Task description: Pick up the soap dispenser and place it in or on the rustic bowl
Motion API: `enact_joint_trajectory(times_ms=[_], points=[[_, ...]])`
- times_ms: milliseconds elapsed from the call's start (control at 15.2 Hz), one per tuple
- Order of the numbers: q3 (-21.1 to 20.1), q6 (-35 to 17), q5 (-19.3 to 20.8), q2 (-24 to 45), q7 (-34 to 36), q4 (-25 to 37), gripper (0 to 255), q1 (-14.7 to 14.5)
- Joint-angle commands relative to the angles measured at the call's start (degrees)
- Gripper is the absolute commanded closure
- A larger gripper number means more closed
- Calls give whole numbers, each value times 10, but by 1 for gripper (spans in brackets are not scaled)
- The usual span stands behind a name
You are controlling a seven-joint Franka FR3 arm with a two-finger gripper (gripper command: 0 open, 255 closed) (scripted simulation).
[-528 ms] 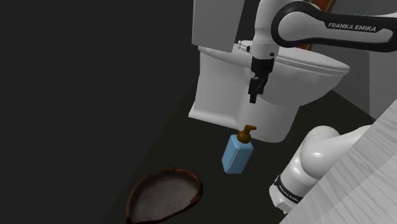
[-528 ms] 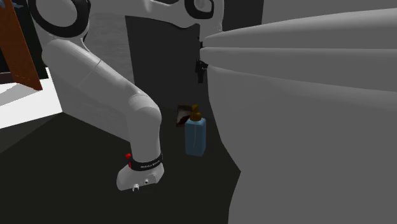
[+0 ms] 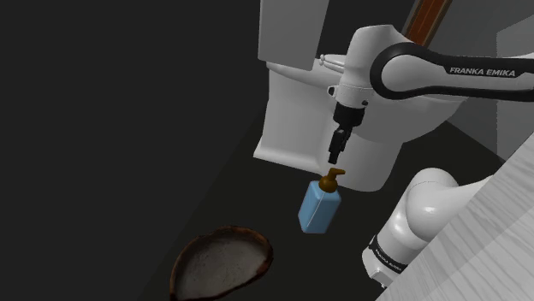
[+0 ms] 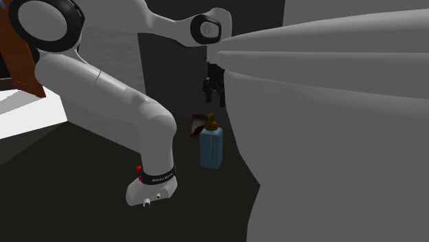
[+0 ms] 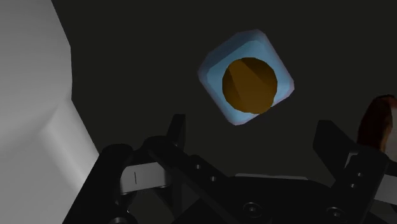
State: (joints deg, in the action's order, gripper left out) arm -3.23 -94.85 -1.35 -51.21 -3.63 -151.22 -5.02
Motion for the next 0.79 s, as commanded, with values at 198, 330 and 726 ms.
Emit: enact_joint_trajectory(times_ms=[198,330,726], points=[[3,-53,-17,-23,-7,-63,0,-10],[2,-68,-18,-23,-7,-79,0,-11],[1,-89,-19,-23,-7,-98,0,-11]])
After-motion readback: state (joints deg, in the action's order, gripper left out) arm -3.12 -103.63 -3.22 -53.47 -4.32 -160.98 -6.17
